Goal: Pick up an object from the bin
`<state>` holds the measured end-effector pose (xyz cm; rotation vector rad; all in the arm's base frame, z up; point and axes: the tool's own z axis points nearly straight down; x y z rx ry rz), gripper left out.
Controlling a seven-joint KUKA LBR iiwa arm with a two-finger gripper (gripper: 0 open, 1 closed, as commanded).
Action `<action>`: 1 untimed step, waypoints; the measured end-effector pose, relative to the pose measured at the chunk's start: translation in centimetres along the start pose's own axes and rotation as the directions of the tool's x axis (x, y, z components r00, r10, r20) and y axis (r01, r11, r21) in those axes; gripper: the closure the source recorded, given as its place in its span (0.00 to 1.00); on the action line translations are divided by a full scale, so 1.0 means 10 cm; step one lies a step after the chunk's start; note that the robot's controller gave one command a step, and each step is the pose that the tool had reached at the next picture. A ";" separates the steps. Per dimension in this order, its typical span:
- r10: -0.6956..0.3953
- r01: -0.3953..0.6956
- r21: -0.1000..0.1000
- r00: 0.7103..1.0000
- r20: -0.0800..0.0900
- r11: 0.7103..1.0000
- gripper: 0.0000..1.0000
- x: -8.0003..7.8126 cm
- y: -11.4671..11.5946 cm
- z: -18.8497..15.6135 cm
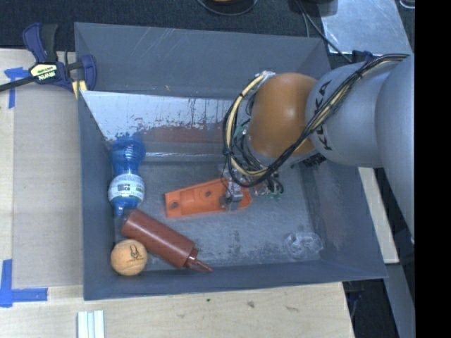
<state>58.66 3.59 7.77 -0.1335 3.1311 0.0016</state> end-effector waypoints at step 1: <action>0.008 -0.008 -0.001 1.000 0.005 1.000 1.00 -0.22 0.00 0.04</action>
Offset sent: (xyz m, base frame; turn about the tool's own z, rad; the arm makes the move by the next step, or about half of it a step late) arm 0.0250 -0.0055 -0.0077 0.0354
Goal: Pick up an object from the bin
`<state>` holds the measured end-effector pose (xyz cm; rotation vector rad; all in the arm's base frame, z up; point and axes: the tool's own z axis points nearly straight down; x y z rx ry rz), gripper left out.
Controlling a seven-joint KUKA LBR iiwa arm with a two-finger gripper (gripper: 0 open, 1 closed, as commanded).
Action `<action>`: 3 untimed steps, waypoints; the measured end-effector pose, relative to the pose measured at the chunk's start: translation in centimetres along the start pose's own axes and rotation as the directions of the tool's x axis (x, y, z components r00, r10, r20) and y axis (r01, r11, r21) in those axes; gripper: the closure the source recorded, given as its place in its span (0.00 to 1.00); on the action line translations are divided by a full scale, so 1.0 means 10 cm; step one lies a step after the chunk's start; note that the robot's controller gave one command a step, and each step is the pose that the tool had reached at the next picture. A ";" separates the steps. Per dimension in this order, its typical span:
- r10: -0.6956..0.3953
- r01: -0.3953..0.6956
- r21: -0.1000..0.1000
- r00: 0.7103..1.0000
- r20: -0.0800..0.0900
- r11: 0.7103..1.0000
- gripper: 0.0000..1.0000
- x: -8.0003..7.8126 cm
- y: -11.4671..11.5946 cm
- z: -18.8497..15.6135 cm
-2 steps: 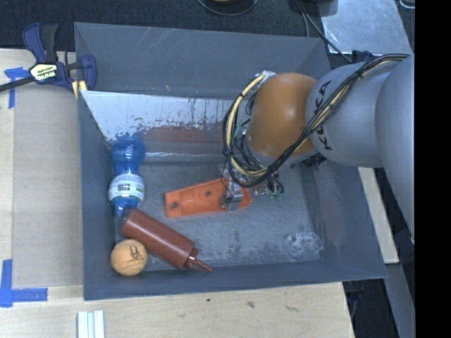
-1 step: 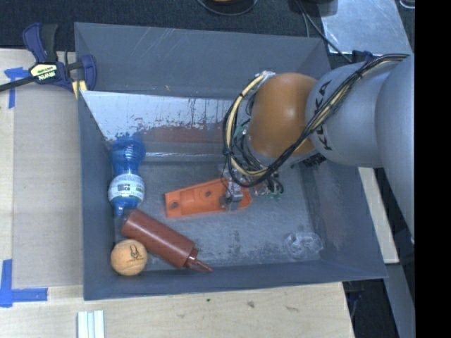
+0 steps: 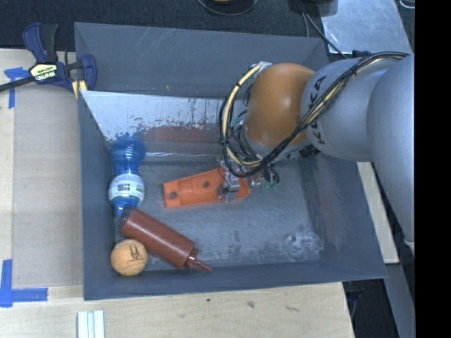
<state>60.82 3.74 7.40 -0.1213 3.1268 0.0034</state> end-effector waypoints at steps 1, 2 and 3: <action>0.022 -0.022 -0.003 1.000 0.003 1.000 1.00 -0.05 -0.04 0.00; -0.031 0.031 0.002 0.999 0.011 1.000 1.00 -0.06 0.19 -0.01; -0.031 0.031 -0.005 0.999 0.013 1.000 1.00 -0.23 0.01 0.00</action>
Offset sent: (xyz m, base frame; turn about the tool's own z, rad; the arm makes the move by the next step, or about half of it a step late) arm 0.0005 0.0198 -0.0040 -0.0300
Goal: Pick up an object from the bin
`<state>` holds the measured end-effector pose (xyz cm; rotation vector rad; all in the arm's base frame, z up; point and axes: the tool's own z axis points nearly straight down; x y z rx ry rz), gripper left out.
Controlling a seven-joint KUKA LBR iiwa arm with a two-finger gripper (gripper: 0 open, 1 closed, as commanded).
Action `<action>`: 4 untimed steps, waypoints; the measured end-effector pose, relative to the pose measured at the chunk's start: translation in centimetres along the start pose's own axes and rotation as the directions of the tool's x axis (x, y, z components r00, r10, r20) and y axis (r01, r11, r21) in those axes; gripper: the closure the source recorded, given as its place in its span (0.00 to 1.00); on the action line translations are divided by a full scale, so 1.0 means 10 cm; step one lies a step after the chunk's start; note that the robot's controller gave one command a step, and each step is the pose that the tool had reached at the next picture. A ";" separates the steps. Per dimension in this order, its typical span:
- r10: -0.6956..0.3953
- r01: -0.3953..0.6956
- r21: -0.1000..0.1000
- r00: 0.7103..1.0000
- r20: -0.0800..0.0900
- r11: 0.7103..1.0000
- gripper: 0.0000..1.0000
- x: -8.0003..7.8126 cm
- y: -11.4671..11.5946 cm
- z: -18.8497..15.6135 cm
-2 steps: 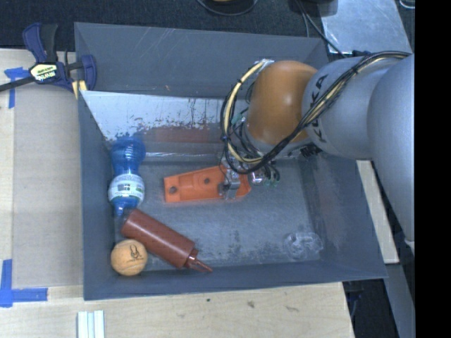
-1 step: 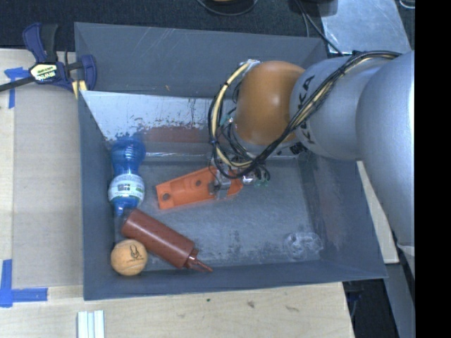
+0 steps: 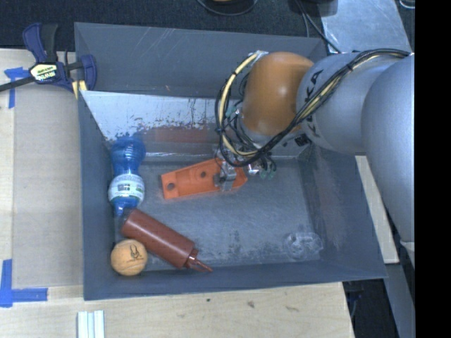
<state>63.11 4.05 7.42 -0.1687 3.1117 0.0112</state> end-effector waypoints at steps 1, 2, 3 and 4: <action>-0.031 0.031 0.007 0.999 0.010 0.999 1.00 0.05 0.29 -0.01; -0.065 0.065 -0.001 0.998 0.010 0.998 1.00 0.05 0.21 -0.01; 0.000 0.000 0.007 1.000 0.017 1.000 1.00 -0.02 0.24 0.00; 0.029 -0.029 -0.002 0.999 0.020 1.000 1.00 0.00 0.20 0.00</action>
Offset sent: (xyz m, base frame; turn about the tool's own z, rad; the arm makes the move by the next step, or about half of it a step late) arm -0.0106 0.0171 -0.0034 -0.0718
